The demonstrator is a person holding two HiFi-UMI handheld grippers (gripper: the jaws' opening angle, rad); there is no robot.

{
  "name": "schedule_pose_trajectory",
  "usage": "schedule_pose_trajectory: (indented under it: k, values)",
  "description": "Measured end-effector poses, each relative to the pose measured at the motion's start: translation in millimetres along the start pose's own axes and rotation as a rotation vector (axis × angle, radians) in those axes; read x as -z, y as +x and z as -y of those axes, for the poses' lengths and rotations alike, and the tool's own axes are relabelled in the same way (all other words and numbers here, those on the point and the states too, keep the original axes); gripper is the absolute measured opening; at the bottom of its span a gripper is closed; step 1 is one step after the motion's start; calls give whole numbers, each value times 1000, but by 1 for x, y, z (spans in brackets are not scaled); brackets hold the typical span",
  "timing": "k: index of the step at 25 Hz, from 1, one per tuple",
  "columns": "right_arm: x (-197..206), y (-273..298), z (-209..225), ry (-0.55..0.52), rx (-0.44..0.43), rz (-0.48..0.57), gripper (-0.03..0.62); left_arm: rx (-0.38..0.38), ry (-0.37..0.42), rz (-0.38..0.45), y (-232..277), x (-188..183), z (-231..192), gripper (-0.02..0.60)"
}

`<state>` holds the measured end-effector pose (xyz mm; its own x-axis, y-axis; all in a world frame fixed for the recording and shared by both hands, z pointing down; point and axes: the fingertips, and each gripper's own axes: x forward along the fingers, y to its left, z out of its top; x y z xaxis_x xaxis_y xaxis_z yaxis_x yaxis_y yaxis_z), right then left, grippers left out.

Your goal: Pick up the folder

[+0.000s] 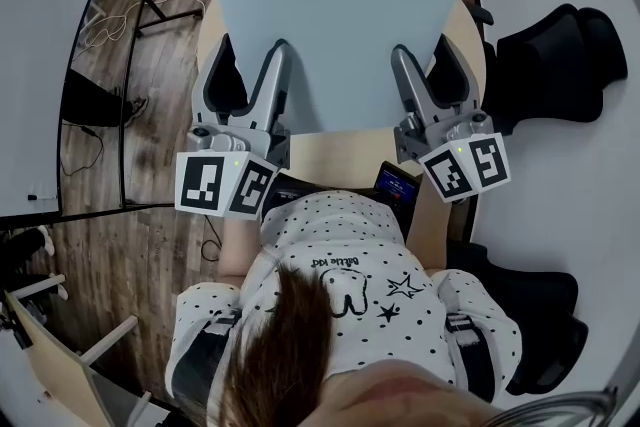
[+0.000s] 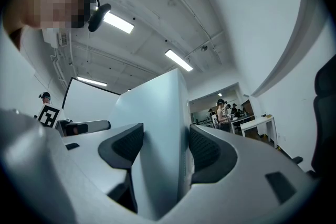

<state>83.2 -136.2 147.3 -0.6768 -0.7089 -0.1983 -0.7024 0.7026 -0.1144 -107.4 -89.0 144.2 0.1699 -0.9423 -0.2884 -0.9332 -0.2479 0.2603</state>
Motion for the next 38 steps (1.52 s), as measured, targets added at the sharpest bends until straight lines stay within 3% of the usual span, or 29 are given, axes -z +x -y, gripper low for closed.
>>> schedule_pose_trajectory:
  k: [10, 22, 38]
  values:
    - [-3, 4, 5, 0, 8, -7, 270, 8, 2, -6, 9, -4, 0, 270]
    - [16, -2, 33, 18, 58, -36, 270, 28, -27, -63, 27, 29, 4, 270]
    - [22, 0, 38, 27, 79, -57, 269, 32, -54, -92, 34, 37, 0, 270]
